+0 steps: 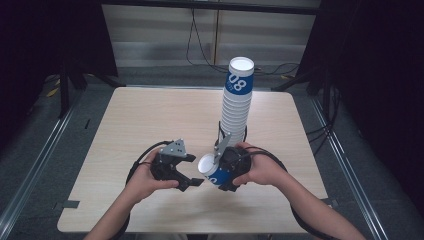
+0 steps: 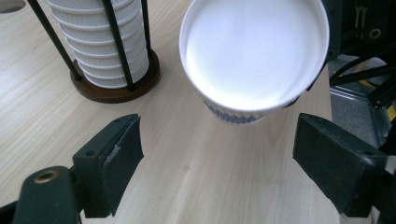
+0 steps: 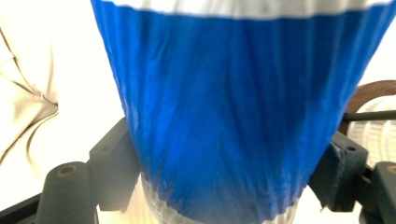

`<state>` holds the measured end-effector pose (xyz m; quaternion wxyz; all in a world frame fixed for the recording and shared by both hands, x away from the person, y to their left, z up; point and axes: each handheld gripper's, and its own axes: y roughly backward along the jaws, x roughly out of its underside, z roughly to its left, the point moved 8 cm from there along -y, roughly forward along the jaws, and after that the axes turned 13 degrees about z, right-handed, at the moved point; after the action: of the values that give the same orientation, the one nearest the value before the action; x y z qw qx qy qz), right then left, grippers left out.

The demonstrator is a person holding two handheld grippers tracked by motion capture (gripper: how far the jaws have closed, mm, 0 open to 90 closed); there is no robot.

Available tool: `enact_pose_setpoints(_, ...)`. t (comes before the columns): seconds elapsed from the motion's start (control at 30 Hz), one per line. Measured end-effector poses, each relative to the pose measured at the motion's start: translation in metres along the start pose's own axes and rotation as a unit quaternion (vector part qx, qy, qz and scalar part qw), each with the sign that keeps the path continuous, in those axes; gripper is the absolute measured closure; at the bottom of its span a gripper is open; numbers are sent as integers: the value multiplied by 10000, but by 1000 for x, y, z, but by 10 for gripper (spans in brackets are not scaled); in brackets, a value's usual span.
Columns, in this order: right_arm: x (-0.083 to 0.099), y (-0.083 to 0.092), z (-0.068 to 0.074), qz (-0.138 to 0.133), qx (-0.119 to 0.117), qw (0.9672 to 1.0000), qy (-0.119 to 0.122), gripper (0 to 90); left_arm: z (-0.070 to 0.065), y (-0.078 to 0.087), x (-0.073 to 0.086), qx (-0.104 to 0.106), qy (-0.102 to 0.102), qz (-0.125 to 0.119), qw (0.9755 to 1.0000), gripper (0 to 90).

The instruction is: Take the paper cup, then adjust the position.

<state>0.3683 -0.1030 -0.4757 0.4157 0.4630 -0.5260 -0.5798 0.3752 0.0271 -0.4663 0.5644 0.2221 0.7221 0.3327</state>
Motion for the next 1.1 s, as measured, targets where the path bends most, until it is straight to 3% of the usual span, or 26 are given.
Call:
enact_pose_setpoints(0.6,-9,-2,1,258,0,9994,228,214,-3,-1,2,140,65,-61,9999,154)
enact_pose_setpoints(1.1,-20,-5,4,225,-75,9990,386,213,-6,0,-1,249,28,-163,9996,152)
